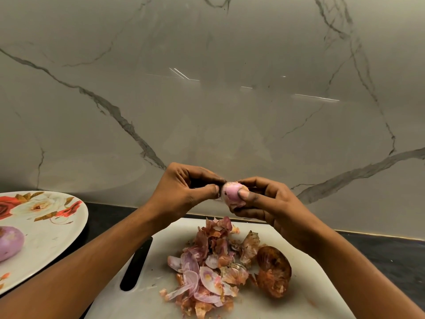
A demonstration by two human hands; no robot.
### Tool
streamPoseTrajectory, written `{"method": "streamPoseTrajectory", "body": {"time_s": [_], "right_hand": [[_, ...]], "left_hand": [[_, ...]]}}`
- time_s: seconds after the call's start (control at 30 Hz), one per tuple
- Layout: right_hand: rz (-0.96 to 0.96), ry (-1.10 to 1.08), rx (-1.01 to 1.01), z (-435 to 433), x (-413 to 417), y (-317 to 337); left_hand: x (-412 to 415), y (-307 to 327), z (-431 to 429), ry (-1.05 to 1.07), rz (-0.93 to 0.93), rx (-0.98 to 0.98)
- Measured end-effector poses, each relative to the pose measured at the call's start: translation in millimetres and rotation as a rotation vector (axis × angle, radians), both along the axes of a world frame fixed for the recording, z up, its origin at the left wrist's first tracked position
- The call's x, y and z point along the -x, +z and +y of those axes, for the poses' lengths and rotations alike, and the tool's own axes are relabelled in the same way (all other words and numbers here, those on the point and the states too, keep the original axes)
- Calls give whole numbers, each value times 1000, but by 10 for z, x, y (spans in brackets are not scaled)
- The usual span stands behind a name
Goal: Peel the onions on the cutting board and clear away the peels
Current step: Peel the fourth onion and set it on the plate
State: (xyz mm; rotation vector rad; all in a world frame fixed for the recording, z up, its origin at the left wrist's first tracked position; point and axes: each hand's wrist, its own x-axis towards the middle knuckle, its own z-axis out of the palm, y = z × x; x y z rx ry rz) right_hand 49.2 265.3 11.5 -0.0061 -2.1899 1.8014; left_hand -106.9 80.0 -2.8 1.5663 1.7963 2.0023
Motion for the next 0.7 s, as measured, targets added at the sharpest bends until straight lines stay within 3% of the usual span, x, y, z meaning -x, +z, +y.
{"method": "streamPoseTrajectory", "body": {"time_s": [0.23, 0.7], "right_hand": [[-29, 22, 130, -20, 5, 0], [7, 64, 154, -108, 5, 15]], "left_hand": [[-77, -9, 0, -32, -5, 54], [-61, -31, 26, 94, -26, 6]]}}
